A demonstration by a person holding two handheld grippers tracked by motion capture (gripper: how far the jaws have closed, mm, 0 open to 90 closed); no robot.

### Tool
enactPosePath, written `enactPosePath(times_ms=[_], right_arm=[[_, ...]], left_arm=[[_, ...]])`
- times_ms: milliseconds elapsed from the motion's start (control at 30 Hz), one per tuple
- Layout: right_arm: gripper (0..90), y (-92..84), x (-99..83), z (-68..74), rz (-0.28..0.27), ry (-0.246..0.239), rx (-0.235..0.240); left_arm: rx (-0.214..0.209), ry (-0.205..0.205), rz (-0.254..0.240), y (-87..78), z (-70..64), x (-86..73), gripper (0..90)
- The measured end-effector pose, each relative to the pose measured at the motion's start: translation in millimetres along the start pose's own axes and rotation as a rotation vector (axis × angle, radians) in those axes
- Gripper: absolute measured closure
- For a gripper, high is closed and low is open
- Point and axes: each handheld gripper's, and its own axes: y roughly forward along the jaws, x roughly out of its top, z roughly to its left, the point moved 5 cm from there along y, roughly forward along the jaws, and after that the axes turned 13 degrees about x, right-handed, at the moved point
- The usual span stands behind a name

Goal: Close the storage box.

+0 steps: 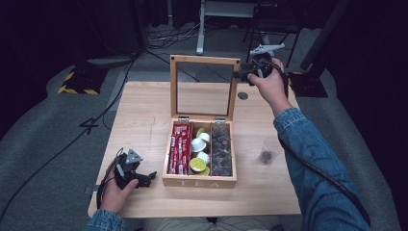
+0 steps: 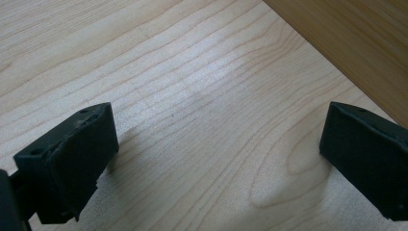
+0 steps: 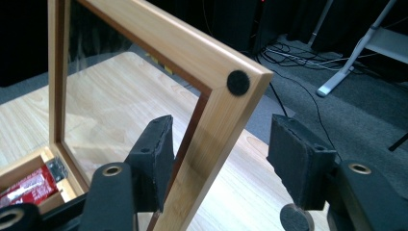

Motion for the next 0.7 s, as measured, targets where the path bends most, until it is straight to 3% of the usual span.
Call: enactPosePath(times_ms=[300, 533, 700], right_arm=[[46.5, 12.5, 1.0, 0.7, -0.01, 0.041, 0.027], [56.7, 12.8, 4.5, 2.1, 0.007, 0.031, 0.007], [58.2, 8.1, 4.9, 5.8, 0.004, 0.015, 0.011]], left_arm=[[0.001, 0.001, 0.0, 0.3, 0.5, 0.3, 0.2], [0.001, 0.004, 0.001, 0.3, 0.7, 0.3, 0.2], [0.002, 0.004, -0.001, 0.4, 0.7, 0.3, 0.3]])
